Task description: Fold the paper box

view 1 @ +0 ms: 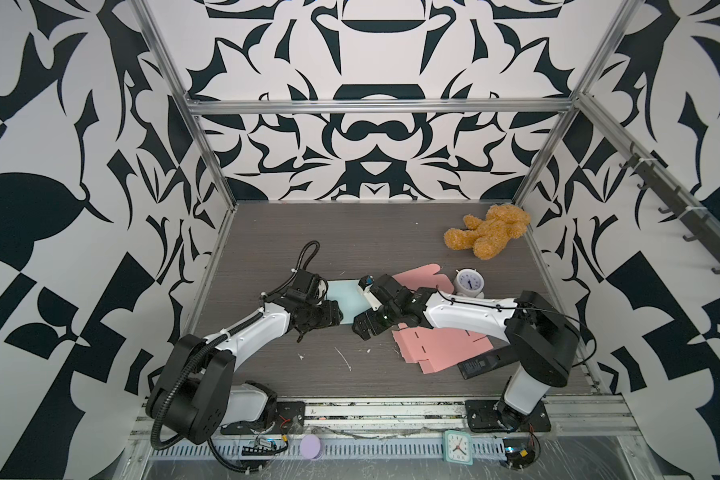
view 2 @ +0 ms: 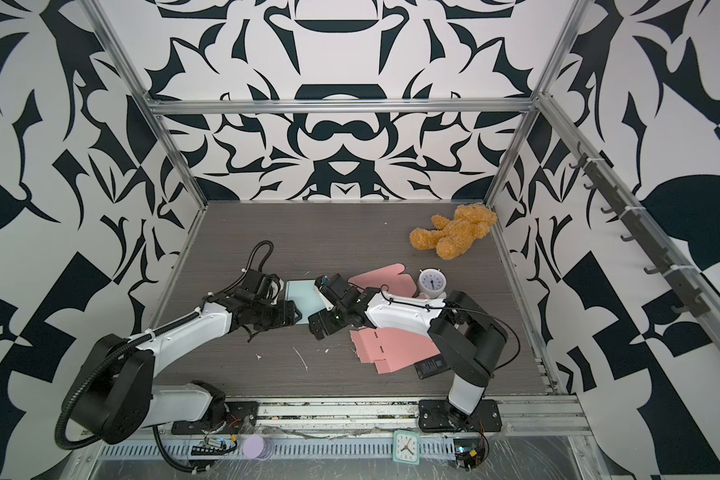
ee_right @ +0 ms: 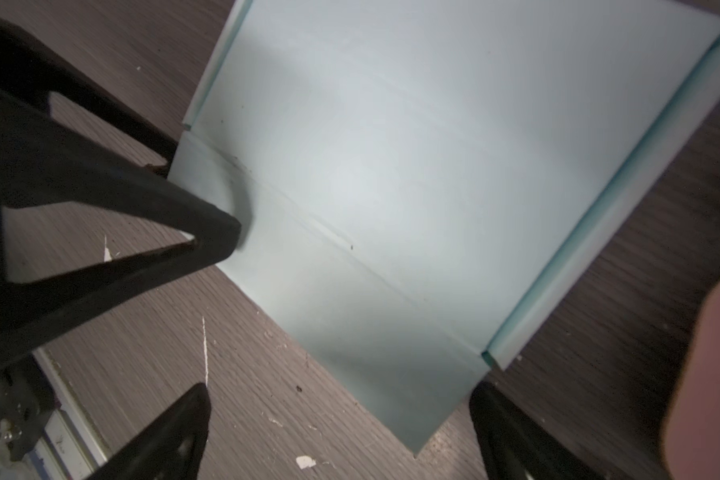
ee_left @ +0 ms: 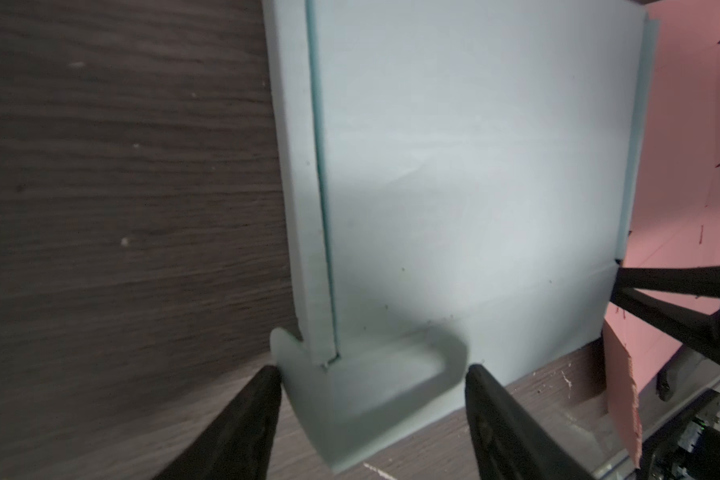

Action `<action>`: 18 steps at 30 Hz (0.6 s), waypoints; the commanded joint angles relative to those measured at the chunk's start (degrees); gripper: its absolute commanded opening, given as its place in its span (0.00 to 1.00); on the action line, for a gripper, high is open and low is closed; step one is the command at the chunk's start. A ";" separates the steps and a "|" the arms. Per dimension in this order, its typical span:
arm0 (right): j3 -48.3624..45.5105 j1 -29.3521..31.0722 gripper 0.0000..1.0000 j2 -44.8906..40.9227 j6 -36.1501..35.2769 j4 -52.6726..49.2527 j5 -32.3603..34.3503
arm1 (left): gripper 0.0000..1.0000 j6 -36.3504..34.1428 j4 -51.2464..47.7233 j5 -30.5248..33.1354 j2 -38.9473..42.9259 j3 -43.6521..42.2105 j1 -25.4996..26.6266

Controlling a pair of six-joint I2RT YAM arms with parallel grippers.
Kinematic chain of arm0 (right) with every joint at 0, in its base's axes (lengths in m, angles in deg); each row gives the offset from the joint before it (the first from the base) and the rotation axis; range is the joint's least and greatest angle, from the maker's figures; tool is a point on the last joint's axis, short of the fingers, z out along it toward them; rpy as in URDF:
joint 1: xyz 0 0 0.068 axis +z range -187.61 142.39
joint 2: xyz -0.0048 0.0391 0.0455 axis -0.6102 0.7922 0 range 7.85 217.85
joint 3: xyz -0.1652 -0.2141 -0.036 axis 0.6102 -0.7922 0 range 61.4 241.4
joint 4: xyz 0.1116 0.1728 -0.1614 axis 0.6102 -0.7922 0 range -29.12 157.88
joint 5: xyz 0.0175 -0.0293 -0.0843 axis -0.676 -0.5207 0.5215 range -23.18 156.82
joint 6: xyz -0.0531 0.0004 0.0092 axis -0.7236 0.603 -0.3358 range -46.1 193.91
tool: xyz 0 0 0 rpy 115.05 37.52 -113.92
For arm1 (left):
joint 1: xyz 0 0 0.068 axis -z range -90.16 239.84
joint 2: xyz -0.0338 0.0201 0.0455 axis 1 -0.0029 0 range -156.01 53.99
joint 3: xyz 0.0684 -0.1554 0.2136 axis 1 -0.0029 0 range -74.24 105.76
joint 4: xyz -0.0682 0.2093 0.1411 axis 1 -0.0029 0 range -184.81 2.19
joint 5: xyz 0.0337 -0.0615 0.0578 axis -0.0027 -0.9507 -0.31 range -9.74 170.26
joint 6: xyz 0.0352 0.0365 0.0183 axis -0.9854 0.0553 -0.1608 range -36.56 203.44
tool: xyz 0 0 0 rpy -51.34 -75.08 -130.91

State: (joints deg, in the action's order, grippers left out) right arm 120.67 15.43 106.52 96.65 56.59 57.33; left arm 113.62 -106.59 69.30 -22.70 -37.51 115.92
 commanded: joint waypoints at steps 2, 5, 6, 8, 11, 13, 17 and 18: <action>1.55 0.38 0.99 -0.41 -0.09 0.62 -0.76 | 0.72 -0.03 0.20 -1.44 0.50 1.11 1.25; 1.18 0.33 0.99 -0.67 0.11 0.95 -0.89 | 0.72 0.65 -0.63 -1.43 1.51 1.06 2.46; 1.04 0.32 0.99 -0.88 0.16 1.15 -1.10 | 0.72 0.91 -0.96 -1.33 1.85 1.02 2.83; 0.79 0.36 0.99 -0.94 0.52 1.43 -1.48 | 0.72 1.44 -1.10 -1.24 2.23 0.73 3.24; 0.37 0.40 0.99 -1.27 0.77 1.88 -1.72 | 0.71 2.06 -1.07 -1.00 2.68 0.38 3.40; 0.19 0.33 0.99 -1.38 0.74 1.97 -1.63 | 0.71 2.35 -1.15 -0.71 2.95 0.36 3.46; -0.27 0.34 0.99 -1.03 0.66 2.06 -0.97 | 0.69 2.39 -1.49 1.05 2.34 0.40 3.47; -0.28 0.32 0.99 -0.88 0.63 2.06 -0.87 | 0.68 2.51 -1.31 1.60 1.89 0.30 3.48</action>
State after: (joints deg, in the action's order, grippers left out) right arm 120.58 15.43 106.52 96.93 56.66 56.84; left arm 115.39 -107.03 70.00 -20.86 -37.51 119.11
